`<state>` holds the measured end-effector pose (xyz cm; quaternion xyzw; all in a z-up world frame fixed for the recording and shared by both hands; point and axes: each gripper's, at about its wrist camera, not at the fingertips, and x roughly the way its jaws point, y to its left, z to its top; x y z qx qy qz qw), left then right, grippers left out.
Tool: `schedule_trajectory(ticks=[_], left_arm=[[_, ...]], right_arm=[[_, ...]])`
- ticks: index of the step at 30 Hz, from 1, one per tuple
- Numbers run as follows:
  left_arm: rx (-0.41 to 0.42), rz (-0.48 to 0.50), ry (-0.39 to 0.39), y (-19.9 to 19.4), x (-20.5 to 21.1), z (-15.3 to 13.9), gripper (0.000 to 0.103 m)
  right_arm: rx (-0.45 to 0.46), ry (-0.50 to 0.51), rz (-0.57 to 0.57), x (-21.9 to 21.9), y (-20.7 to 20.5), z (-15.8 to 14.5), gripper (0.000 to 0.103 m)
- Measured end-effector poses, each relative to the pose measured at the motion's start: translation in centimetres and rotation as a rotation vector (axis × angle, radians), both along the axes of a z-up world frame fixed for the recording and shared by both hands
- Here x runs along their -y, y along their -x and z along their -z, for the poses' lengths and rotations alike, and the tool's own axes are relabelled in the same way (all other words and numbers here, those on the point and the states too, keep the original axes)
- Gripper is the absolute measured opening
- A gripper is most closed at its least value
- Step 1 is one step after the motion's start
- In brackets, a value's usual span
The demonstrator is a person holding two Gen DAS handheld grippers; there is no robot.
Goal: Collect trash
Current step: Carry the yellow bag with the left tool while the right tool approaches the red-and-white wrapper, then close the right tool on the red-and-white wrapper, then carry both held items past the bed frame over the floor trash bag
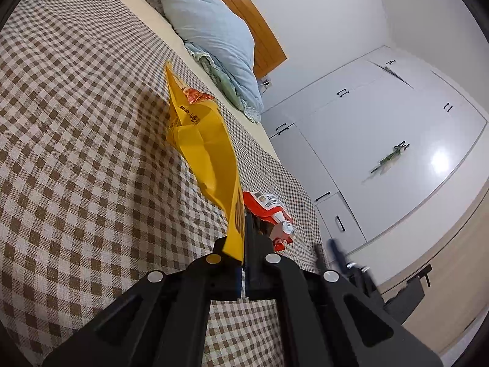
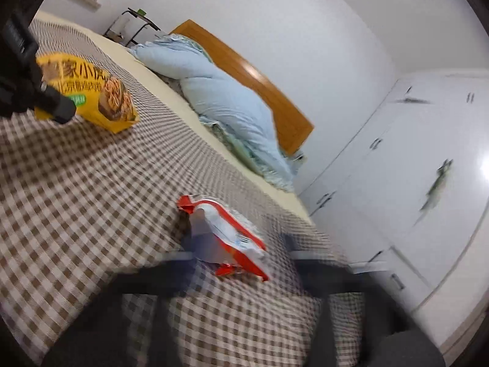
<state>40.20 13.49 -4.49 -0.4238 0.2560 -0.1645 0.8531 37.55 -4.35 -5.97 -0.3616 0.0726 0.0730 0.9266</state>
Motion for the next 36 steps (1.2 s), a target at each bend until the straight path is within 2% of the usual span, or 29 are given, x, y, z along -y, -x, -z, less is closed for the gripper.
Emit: schedule_trajectory(ticks=[3,6,8,10,11,12,13,14,17,20,24,28,33,36], left_arm=[[0.003,-0.001,0.001,0.1,0.0,-0.1,0.0],[0.008,-0.003,0.004,0.4,0.2,-0.3,0.0],[0.012,-0.004,0.01,0.6,0.3,-0.4,0.0],[0.012,-0.007,0.011,0.7,0.2,-0.5,0.0],[0.013,-0.008,0.013,0.7,0.1,-0.5,0.0],[0.012,-0.007,0.014,0.6,0.1,-0.5,0.0],[0.011,-0.005,0.014,0.6,0.1,-0.5,0.0],[0.012,-0.002,0.012,0.6,0.2,-0.5,0.0],[0.015,0.0,0.008,0.5,0.2,-0.5,0.0],[0.019,0.001,0.008,0.6,0.3,-0.7,0.0],[0.023,0.011,-0.011,0.7,0.9,-0.9,0.0],[0.036,0.004,-0.043,1.4,1.5,-1.4,0.0],[0.074,0.016,-0.123,2.7,3.0,-3.5,0.0],[0.094,0.017,-0.131,3.4,3.4,-4.6,0.0]], right_arm=[[-0.03,0.056,-0.019,-1.2,-1.0,0.7,0.087],[-0.066,0.121,0.015,-2.8,-3.8,1.7,0.087],[-0.107,0.114,0.069,-3.4,-6.1,2.0,0.087],[-0.187,0.085,0.13,-3.4,-8.6,2.2,0.086],[-0.231,0.079,0.138,-3.3,-9.3,2.5,0.057],[-0.266,0.076,0.136,-3.2,-9.7,2.7,0.023],[-0.3,0.062,0.154,-2.8,-10.0,2.7,0.006],[-0.316,0.02,0.137,-2.2,-9.7,2.4,0.004],[-0.254,-0.081,0.116,-0.7,-7.5,0.8,0.002],[-0.173,-0.189,0.068,1.1,-2.8,-0.9,0.002],[-0.099,-0.244,0.029,2.4,2.4,-1.6,0.002],[-0.012,-0.298,0.036,3.6,6.2,-2.1,0.002],[0.028,-0.324,0.035,4.6,7.4,-3.4,0.002],[0.028,-0.346,0.021,4.7,8.2,-4.1,0.002]])
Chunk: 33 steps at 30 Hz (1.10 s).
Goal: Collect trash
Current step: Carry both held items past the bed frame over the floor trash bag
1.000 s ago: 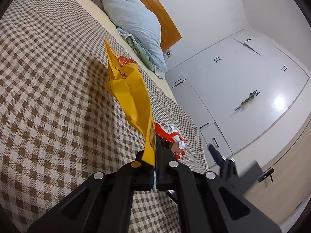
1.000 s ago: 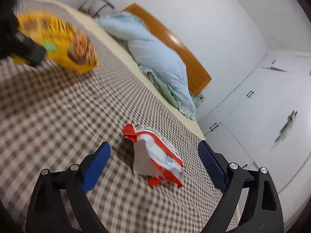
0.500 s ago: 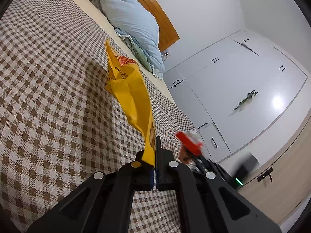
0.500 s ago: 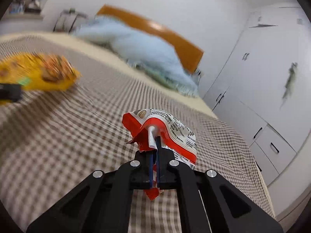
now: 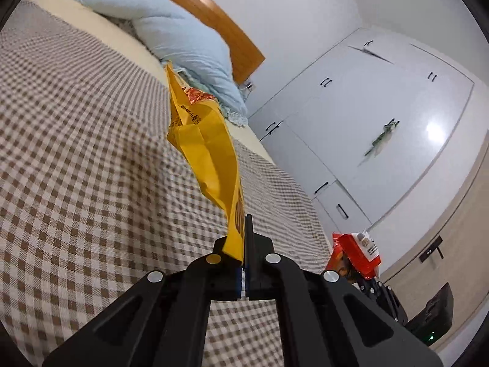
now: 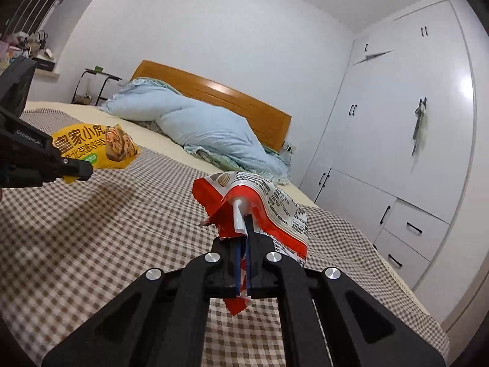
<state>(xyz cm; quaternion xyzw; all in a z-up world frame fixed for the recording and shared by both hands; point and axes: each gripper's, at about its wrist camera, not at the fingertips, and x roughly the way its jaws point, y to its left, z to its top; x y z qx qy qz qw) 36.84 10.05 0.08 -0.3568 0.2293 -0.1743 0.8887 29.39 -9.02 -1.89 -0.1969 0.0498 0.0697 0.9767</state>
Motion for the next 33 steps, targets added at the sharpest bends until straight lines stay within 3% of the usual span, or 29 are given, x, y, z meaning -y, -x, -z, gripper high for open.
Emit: schedule_trajectory(ticks=[6,11,21,33], left_arm=[[0.028,0.001,-0.036,2.3,0.7,-2.0,0.0],[0.074,-0.029,-0.146,4.9,2.0,-3.7,0.0],[0.114,-0.027,-0.273,10.2,2.9,-4.5,0.0],[0.113,0.045,-0.27,17.3,2.3,-4.0,0.0]], right_arm=[[0.012,-0.035,-0.03,0.0,2.0,-1.4,0.002],[-0.002,-0.073,-0.052,0.0,4.2,-1.5,0.002],[-0.052,-0.126,-0.044,1.3,8.5,-0.8,0.002],[-0.107,-0.166,-0.068,2.3,13.7,0.0,0.002]])
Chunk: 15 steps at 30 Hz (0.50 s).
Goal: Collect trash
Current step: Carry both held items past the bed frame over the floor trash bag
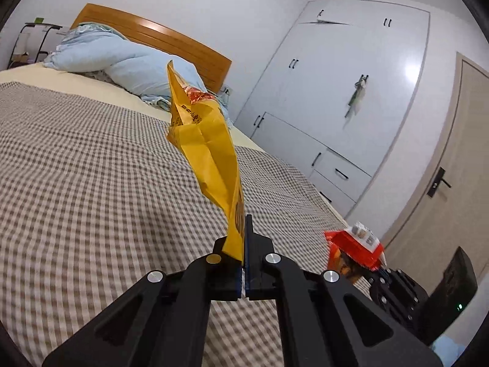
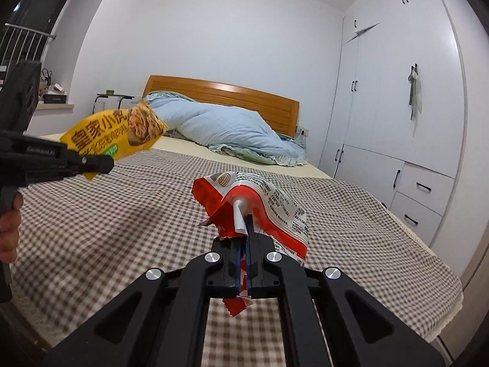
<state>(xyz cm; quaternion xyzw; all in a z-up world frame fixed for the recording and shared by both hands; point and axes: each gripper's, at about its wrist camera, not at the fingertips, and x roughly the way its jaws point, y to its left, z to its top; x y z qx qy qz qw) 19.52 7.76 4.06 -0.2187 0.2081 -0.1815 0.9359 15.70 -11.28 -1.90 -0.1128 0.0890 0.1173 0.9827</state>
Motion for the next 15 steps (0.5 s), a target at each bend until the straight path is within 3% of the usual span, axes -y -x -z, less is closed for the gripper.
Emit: schedule_trajectory(ticks=[3,15], left_arm=[[-0.012,0.013,0.02,1.8,0.0,0.6,0.0],[-0.073,0.053,-0.067,10.4,1.2,2.5,0.0]], right_arm=[[0.003,-0.006,-0.02,0.1,1.4,-0.4,0.002],[-0.119,-0.045,-0.121,0.6,6.0,0.6,0.002]])
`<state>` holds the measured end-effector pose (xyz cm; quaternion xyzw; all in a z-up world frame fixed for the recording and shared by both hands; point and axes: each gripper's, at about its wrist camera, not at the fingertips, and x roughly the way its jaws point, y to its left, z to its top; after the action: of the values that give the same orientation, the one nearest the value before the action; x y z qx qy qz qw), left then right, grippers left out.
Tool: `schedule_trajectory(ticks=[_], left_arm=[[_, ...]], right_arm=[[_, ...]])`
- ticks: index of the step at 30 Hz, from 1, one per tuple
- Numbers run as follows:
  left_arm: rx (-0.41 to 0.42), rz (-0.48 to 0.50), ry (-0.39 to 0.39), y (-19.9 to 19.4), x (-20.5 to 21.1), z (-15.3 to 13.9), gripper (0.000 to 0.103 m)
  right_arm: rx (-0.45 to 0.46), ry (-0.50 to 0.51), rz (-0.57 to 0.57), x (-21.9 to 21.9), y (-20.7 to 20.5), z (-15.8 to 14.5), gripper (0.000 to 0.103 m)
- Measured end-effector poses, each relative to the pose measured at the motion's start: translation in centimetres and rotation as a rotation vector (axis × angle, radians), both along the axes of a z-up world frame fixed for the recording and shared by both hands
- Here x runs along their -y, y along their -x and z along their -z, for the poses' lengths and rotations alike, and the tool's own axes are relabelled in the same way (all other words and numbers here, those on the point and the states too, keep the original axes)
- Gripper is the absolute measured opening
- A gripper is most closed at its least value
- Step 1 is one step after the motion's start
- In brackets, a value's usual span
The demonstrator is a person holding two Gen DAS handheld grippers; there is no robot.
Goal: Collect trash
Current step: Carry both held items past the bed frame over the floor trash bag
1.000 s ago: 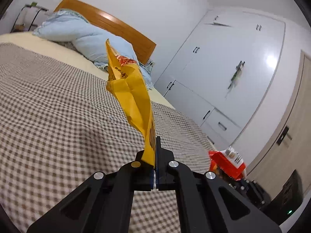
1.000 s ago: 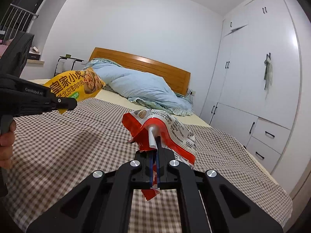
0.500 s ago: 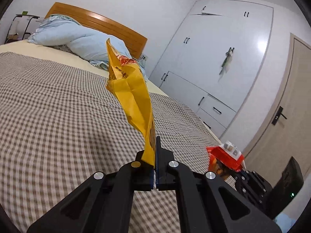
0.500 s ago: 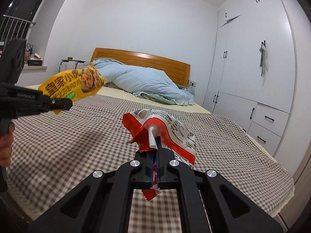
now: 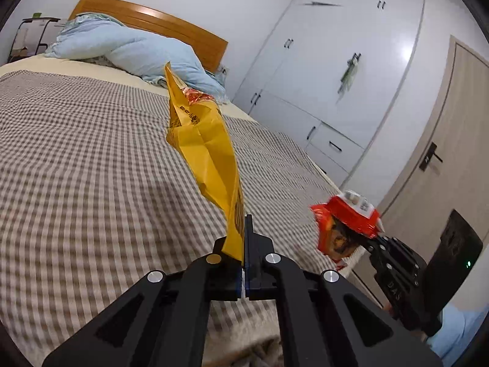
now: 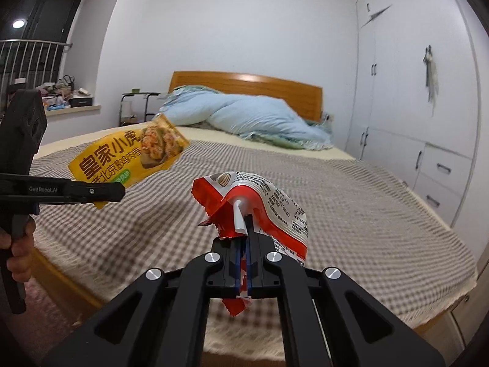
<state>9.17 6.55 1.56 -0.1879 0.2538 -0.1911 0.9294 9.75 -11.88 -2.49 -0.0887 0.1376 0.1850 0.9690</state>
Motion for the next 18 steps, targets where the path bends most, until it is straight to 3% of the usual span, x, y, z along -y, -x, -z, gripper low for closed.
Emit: schedule_trajectory(ticks=[6,18], left_arm=[[-0.012,0.038,-0.056,3.3,2.0,0.3,0.0],[-0.087,0.052,-0.097,8.9,4.0,2.0,0.0]], right_arm=[[-0.055,-0.007,-0.047,-0.2,1.7,0.3,0.002],[-0.189,-0.037,-0.073,0.4,4.2,1.7,0.002]])
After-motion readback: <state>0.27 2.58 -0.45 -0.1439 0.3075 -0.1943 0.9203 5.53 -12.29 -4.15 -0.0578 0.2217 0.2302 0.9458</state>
